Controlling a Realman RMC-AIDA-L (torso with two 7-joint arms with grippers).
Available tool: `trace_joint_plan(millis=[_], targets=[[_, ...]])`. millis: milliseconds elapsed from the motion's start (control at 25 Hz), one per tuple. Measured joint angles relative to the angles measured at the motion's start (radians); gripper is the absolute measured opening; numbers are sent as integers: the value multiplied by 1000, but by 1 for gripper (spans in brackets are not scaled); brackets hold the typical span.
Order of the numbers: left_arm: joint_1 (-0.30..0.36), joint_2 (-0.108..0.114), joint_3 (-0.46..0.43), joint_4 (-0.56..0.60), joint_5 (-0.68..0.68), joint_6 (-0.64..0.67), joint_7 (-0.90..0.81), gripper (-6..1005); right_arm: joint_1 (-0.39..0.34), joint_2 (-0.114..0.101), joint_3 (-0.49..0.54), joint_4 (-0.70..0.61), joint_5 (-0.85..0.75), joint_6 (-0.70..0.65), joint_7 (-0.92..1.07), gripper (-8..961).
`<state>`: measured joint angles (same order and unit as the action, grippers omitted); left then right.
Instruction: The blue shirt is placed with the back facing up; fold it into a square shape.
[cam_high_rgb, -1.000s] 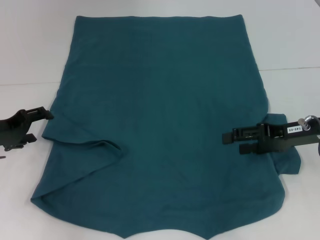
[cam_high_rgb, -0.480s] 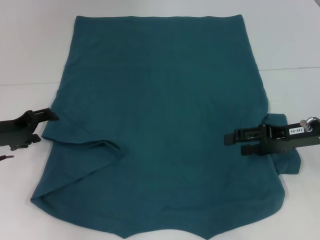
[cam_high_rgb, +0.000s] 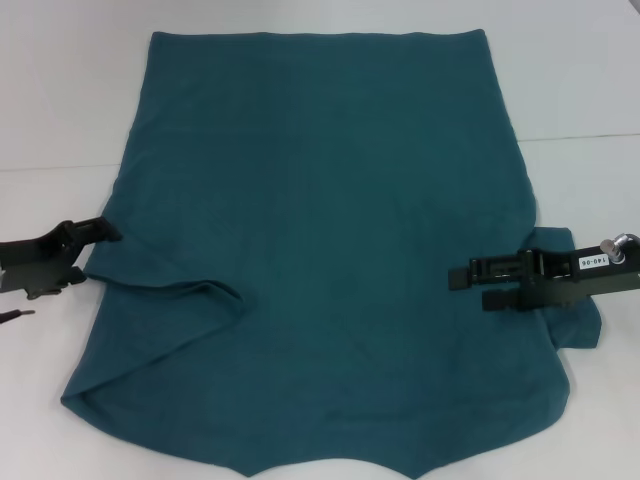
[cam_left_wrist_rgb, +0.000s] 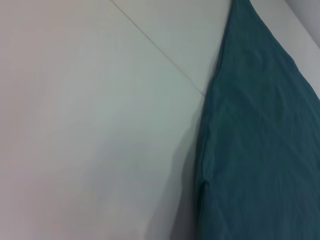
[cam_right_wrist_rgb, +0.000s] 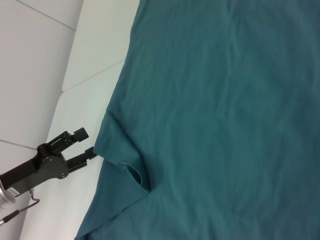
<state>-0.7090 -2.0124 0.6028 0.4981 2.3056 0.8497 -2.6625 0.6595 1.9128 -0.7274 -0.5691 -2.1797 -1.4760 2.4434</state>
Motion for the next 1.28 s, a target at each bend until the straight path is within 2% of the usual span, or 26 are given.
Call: trace_joint_plan(millis=[240, 680, 1000, 1200, 1280], targets=[[-13, 6, 0, -25, -1, 5, 11, 860, 0, 0, 0, 0, 0, 0, 0, 879], [-23, 11, 0, -33, 2, 21, 13, 418, -3, -1, 1, 0, 0, -3, 0, 877], [-23, 13, -2, -33, 2, 31, 10, 212, -3, -2, 2, 0, 0, -4, 0, 876], [-24, 14, -19, -23, -40, 84, 20, 29, -3, -3, 2, 0, 1, -4, 0, 875], [-25, 14, -21, -16, -80, 103, 31, 30, -2, -3, 2, 0, 1, -3, -1, 875]])
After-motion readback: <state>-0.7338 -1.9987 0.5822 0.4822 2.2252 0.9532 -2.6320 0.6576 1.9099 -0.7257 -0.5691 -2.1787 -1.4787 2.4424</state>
